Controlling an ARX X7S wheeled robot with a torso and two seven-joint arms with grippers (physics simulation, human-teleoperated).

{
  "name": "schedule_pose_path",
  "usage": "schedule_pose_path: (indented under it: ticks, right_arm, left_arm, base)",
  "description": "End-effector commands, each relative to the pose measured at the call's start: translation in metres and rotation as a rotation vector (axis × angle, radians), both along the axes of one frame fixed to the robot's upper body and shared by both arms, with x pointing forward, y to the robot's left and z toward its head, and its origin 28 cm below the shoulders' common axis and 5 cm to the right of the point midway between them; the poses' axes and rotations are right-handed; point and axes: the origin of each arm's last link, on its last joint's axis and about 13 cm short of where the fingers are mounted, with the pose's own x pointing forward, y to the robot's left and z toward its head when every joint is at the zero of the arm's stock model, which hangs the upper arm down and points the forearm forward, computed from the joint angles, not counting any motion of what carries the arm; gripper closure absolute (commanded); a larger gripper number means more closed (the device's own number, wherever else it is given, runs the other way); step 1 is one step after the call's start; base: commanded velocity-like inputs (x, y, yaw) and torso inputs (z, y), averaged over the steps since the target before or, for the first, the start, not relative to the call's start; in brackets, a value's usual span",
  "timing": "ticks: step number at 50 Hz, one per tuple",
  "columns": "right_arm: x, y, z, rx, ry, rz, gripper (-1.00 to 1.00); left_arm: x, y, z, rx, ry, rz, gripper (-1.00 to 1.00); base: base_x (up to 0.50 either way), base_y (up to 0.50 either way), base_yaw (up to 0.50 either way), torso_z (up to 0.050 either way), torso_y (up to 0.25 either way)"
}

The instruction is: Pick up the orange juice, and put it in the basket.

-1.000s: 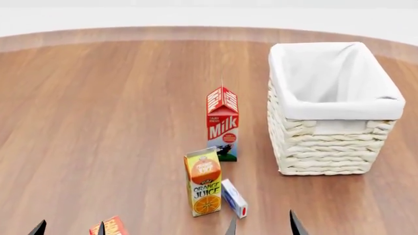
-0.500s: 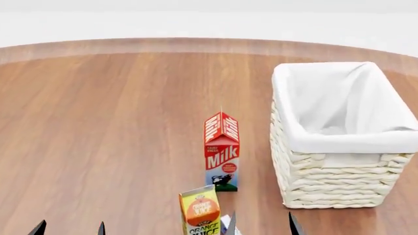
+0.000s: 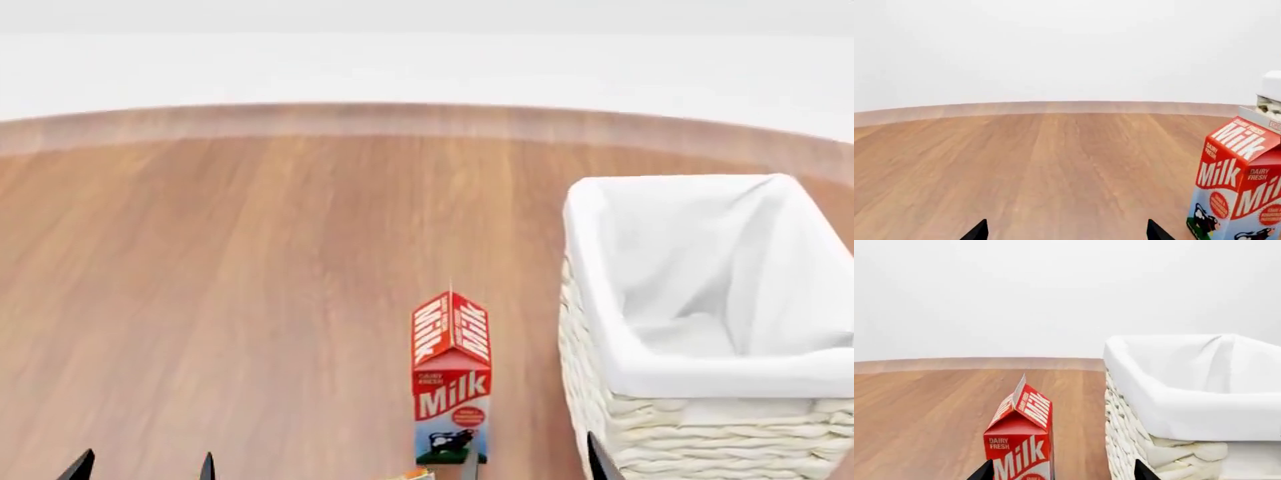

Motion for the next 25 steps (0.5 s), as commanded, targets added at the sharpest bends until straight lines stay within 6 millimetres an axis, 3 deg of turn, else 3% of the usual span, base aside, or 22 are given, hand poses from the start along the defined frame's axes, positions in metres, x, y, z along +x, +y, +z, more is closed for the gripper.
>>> schedule_pose_path:
  ticks: [1,9,25]
  right_arm:
    - [0.000,0.000,-0.003,-0.004,0.003,0.002,-1.00]
    - [0.000,0.001,-0.002,-0.005,-0.007,-0.001,-1.00]
    - [-0.022,0.005,0.008,-0.003,-0.007,0.051,-1.00]
  left_arm:
    - [0.000,0.000,0.000,0.000,0.000,0.000,-1.00]
    - [0.000,0.000,0.000,0.000,0.000,0.000,-1.00]
    - [0.000,0.000,0.000,0.000,0.000,0.000,-1.00]
  base:
    - [0.28,0.00,0.00,0.000,0.000]
    - [0.25,0.00,0.00,0.000,0.001]
    - [0.00,0.00,0.00,0.000,0.000]
